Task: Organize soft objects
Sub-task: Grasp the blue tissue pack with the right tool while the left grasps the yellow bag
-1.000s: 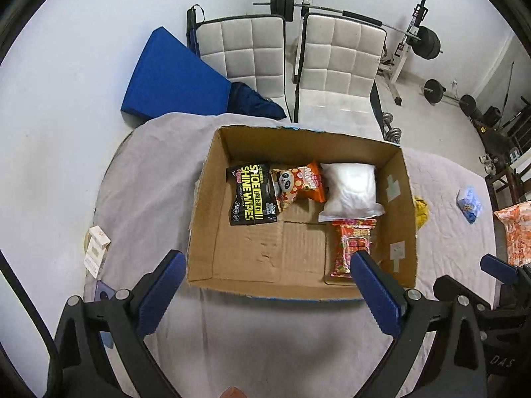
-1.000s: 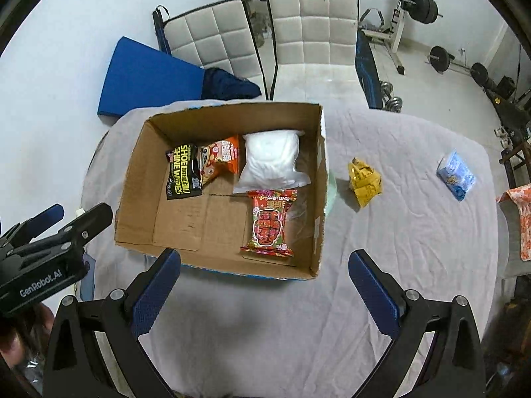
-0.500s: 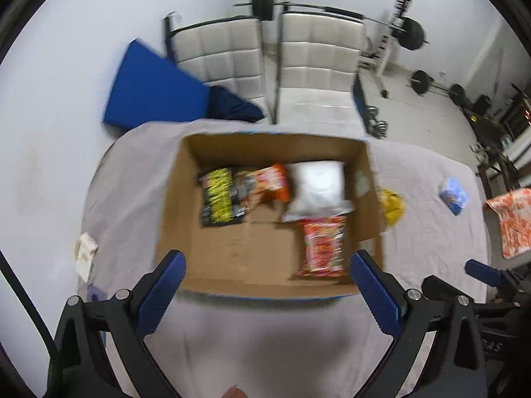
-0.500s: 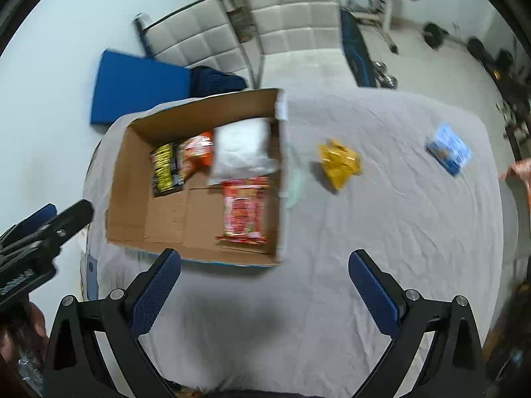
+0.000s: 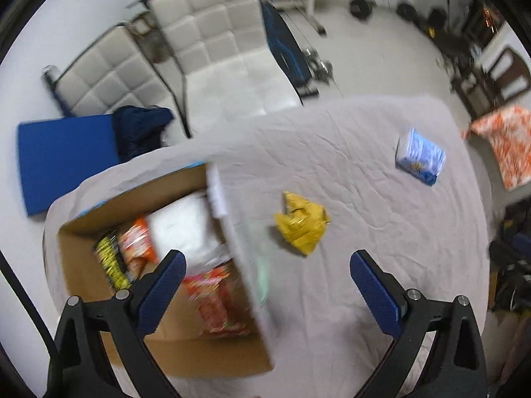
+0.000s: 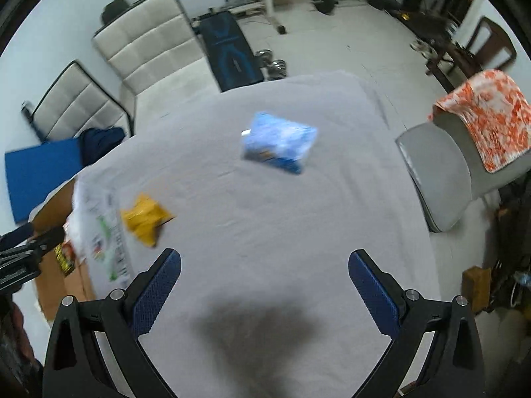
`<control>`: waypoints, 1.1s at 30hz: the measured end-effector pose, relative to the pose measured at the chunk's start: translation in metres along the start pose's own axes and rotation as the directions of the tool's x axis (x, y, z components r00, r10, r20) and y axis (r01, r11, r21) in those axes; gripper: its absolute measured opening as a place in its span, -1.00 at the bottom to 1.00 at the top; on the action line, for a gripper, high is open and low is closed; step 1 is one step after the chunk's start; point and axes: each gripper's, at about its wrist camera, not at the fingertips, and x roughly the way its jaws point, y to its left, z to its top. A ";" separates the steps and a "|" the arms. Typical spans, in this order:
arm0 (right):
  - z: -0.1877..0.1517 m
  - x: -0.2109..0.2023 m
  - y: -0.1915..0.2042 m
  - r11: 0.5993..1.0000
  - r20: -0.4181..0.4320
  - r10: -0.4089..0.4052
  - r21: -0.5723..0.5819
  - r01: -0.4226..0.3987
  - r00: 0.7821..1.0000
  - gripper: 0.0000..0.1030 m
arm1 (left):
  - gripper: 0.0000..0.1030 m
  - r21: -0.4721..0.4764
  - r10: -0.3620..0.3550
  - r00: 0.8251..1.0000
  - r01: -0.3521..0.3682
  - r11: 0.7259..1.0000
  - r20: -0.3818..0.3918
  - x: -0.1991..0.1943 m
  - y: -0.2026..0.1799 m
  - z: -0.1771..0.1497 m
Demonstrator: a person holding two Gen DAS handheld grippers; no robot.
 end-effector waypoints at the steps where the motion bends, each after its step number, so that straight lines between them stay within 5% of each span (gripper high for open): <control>1: 0.008 0.007 -0.011 1.000 -0.015 0.001 0.008 -0.001 1.000 1.00 | 0.97 0.024 -0.003 1.000 0.004 1.000 -0.029 0.013 -0.009 0.011; 6: 0.046 0.044 -0.044 0.999 -0.091 0.032 0.028 -0.030 0.995 1.00 | 0.93 0.136 0.035 0.988 -0.015 0.991 -0.147 0.076 -0.045 0.042; 13: 0.096 0.109 -0.048 0.996 -0.193 0.063 0.074 -0.049 0.979 1.00 | 0.85 0.186 0.077 0.949 -0.020 0.982 -0.304 0.150 -0.064 0.053; 16: 0.115 0.130 -0.042 0.992 -0.208 0.094 0.103 -0.074 0.974 1.00 | 0.63 0.186 0.082 0.935 -0.017 0.982 -0.345 0.173 -0.071 0.050; 19: 0.135 0.145 -0.022 0.999 -0.203 0.039 -0.028 -0.045 0.978 1.00 | 0.17 0.174 0.063 0.918 0.006 0.985 -0.391 0.189 -0.073 0.048; 21: 0.144 0.157 -0.003 0.980 -0.222 -0.026 -0.196 -0.019 0.975 1.00 | 0.06 0.162 0.052 0.910 0.017 0.987 -0.411 0.196 -0.074 0.045; 25: 0.154 0.185 0.028 0.854 -0.200 -0.225 -0.511 0.094 0.954 1.00 | 0.00 0.127 0.030 0.918 0.022 0.992 -0.395 0.197 -0.071 0.043; 28: 0.156 0.209 0.035 0.784 -0.226 -0.287 -0.613 0.093 0.931 0.99 | -0.05 0.055 -0.021 0.924 0.046 0.997 -0.381 0.193 -0.064 0.044; 31: 0.159 0.227 0.028 0.793 -0.270 -0.295 -0.604 0.077 0.916 0.96 | -0.05 -0.035 -0.102 0.926 0.096 0.995 -0.364 0.189 -0.061 0.043; 33: 0.161 0.230 0.021 0.839 -0.315 -0.250 -0.542 0.043 0.916 0.59 | -0.05 -0.062 -0.128 0.931 0.113 0.992 -0.343 0.186 -0.064 0.041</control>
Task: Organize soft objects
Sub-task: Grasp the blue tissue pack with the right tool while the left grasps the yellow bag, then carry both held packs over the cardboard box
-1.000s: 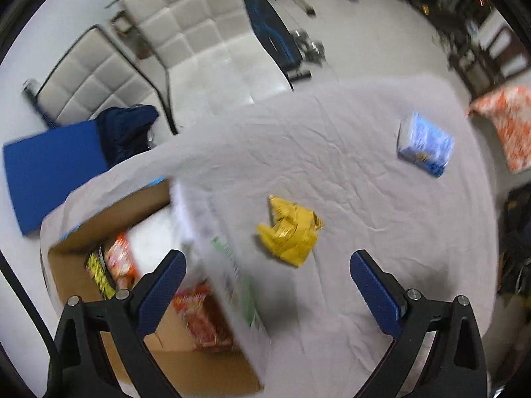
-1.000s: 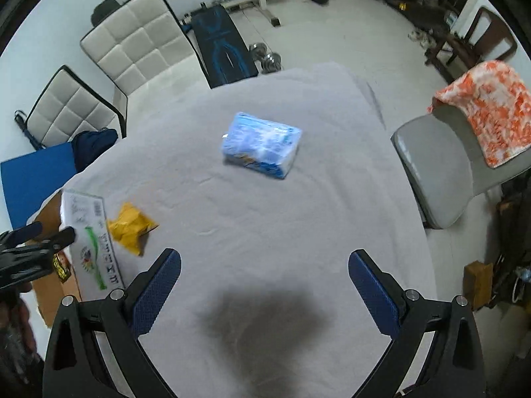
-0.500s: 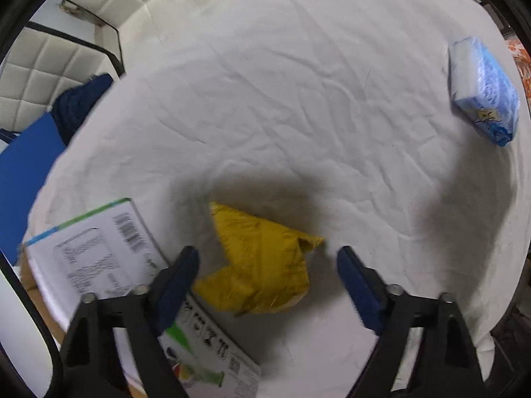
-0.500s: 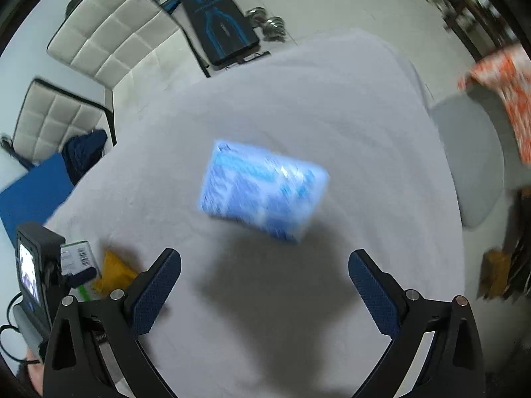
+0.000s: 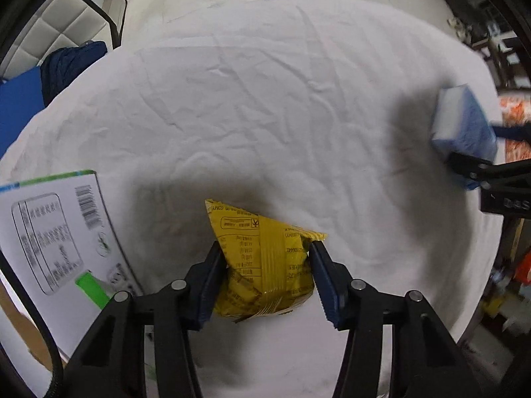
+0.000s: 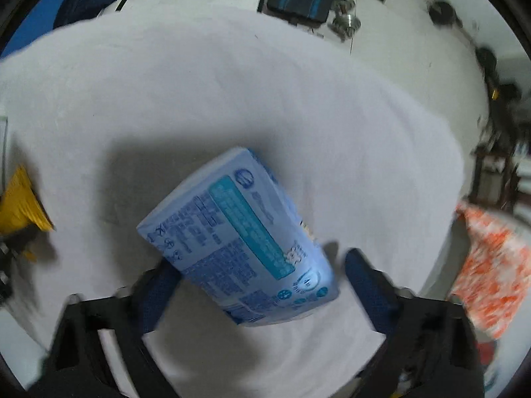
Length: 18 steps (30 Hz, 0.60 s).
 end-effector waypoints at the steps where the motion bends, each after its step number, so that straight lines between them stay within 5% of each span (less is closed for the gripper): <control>1: -0.003 0.002 -0.007 0.997 -0.013 0.035 0.068 -0.034 0.999 0.57 | -0.05 -0.011 -0.010 1.000 0.010 1.000 0.014 -0.001 -0.004 -0.002; 5: -0.022 0.009 -0.028 0.953 -0.063 0.156 0.273 -0.134 0.986 0.30 | -0.05 -0.073 -0.074 0.995 0.079 0.994 0.069 -0.004 -0.015 -0.013; 9: -0.042 0.014 -0.035 0.874 -0.053 0.322 0.400 -0.275 0.945 0.36 | -0.05 -0.109 -0.129 0.987 0.139 0.984 0.095 0.000 -0.022 -0.021; 12: -0.044 0.009 -0.033 0.898 -0.031 0.274 0.367 -0.244 0.961 0.88 | -0.02 -0.108 -0.149 0.985 0.157 0.982 0.081 0.013 -0.028 -0.025; 15: -0.041 0.005 -0.029 0.928 -0.017 0.207 0.319 -0.191 0.978 0.88 | 0.01 -0.077 -0.129 0.988 0.136 0.988 0.089 0.017 -0.033 -0.030; 18: -0.041 0.010 -0.024 0.922 -0.012 0.233 0.321 -0.217 0.972 0.88 | 0.01 -0.050 -0.110 0.992 0.113 0.992 0.057 0.028 -0.054 -0.031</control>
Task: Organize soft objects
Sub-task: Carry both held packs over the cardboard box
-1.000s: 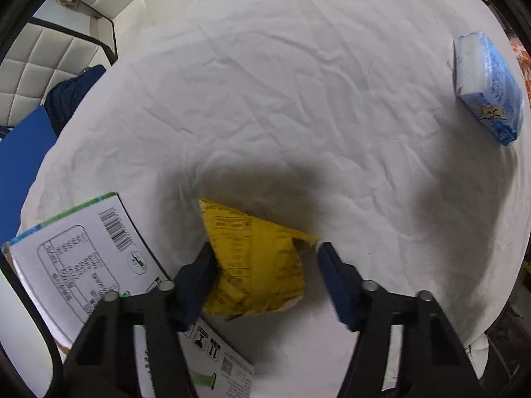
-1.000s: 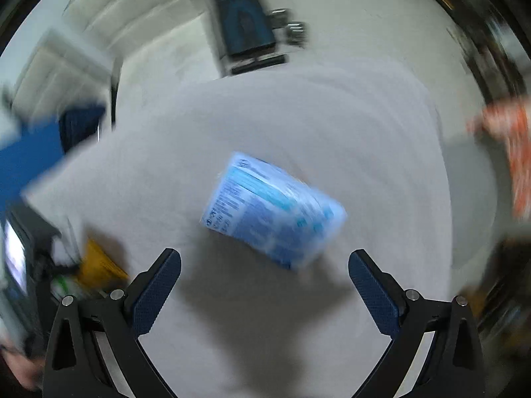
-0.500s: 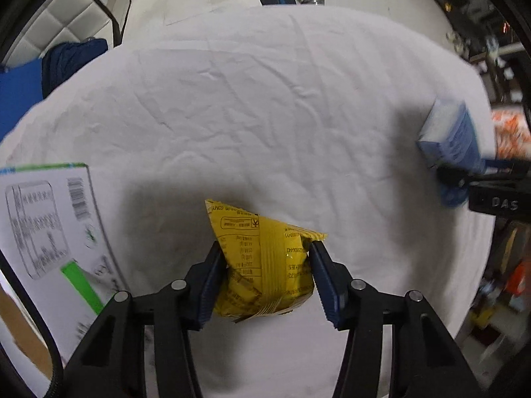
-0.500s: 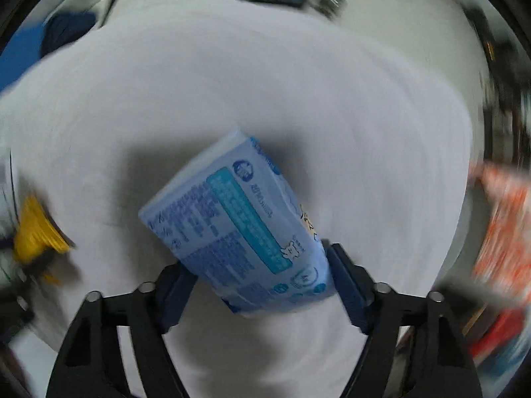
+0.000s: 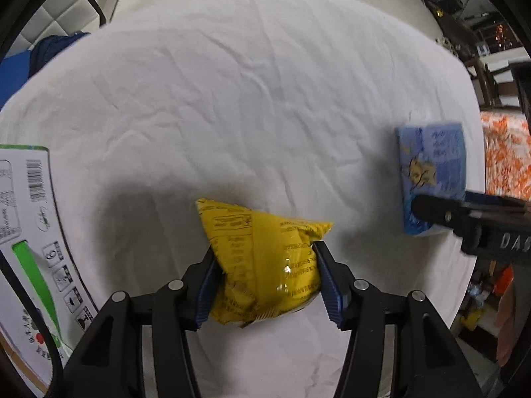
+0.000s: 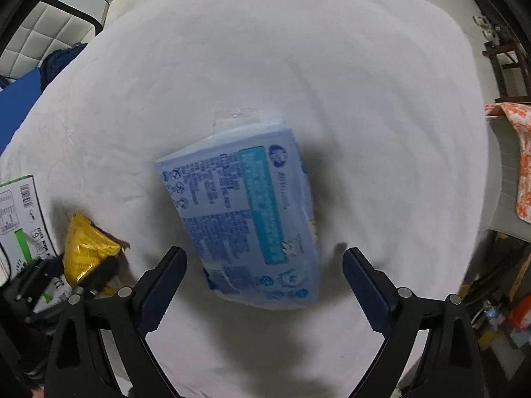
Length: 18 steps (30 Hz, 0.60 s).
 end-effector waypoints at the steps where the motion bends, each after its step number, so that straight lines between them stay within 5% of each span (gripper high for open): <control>1: 0.000 0.003 0.008 1.000 0.001 -0.007 0.001 0.007 1.000 0.88 | 0.01 0.002 -0.004 1.000 0.004 1.000 -0.012 0.003 -0.003 0.002; 5: 0.016 0.009 0.011 1.000 0.014 -0.029 0.009 0.029 0.999 0.83 | 0.02 0.016 -0.007 1.000 0.008 1.000 -0.023 0.013 -0.007 -0.006; 9: 0.016 0.009 0.013 0.998 0.028 -0.058 0.026 0.057 0.998 0.34 | -0.02 0.015 0.011 1.000 -0.011 1.000 -0.010 0.016 -0.016 -0.009; 11: 0.011 0.005 0.011 0.997 0.024 -0.064 0.043 0.063 0.998 0.26 | -0.04 -0.001 0.010 1.000 -0.010 1.000 0.004 0.008 -0.013 0.004; 18: -0.017 0.015 0.006 0.994 -0.066 0.016 0.108 -0.009 0.998 0.32 | -0.05 -0.040 0.040 0.999 -0.039 0.998 0.022 0.008 -0.018 -0.034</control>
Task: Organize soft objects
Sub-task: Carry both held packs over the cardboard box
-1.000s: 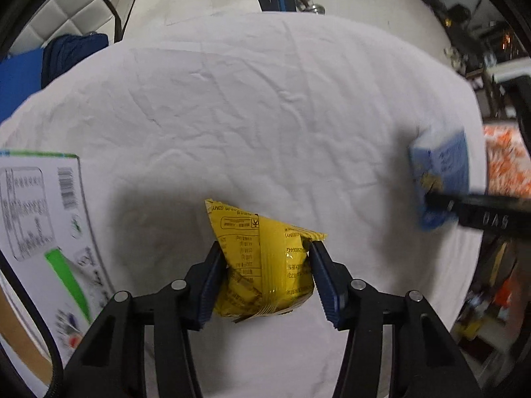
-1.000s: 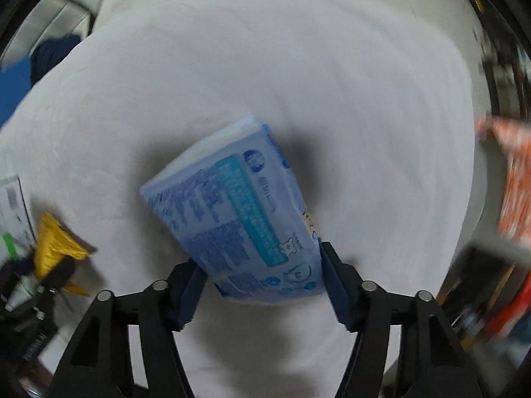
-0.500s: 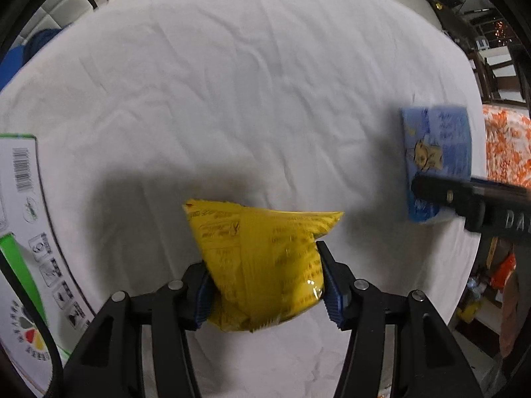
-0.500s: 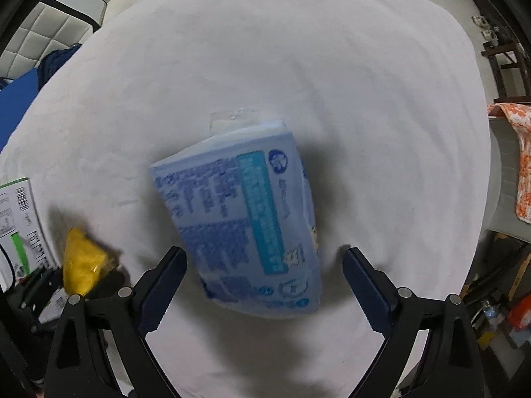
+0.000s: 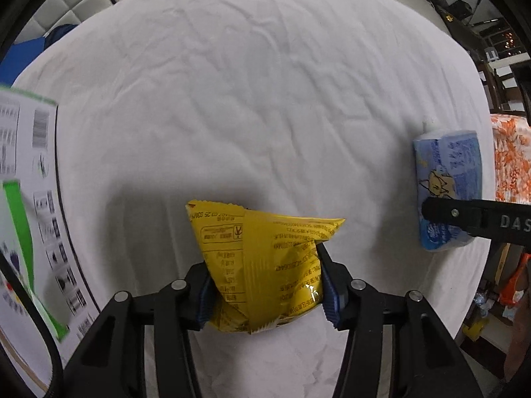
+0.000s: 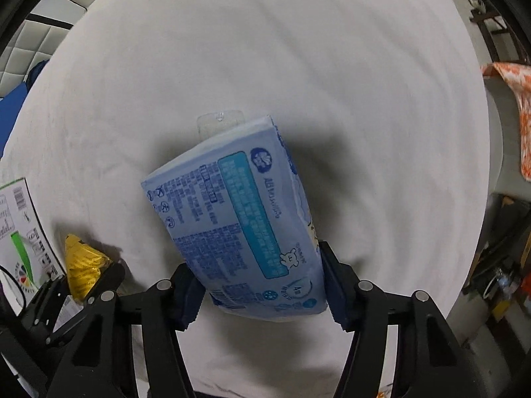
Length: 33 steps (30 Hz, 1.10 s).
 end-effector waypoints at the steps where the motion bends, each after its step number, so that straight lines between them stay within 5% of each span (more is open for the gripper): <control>1: -0.002 0.001 -0.001 1.000 0.002 0.007 0.005 -0.007 1.000 0.37 | -0.05 -0.005 0.005 1.000 -0.005 1.000 0.000 0.002 0.000 -0.004; 3: 0.001 -0.002 -0.002 1.000 0.046 -0.008 0.004 0.008 0.999 0.66 | -0.05 -0.007 0.013 1.000 -0.013 1.000 0.016 0.003 -0.002 -0.009; 11: -0.019 0.019 0.020 0.994 0.155 -0.095 -0.034 0.101 0.983 0.68 | -0.05 -0.009 0.036 0.999 -0.035 0.999 0.039 -0.001 -0.007 -0.014; 19: -0.051 0.033 0.040 0.994 0.182 -0.103 -0.026 0.109 0.978 0.39 | -0.05 -0.003 0.048 0.997 -0.048 0.999 0.055 -0.011 -0.011 -0.006; 24: -0.059 0.021 0.050 0.991 0.184 -0.114 -0.041 0.124 0.976 0.01 | -0.06 -0.004 0.043 0.997 -0.043 0.999 0.059 -0.024 0.001 -0.005; 33: -0.095 0.003 0.069 0.994 0.221 -0.092 -0.040 0.103 0.971 -0.12 | -0.06 0.020 0.023 0.994 -0.025 0.999 0.105 -0.051 -0.001 -0.008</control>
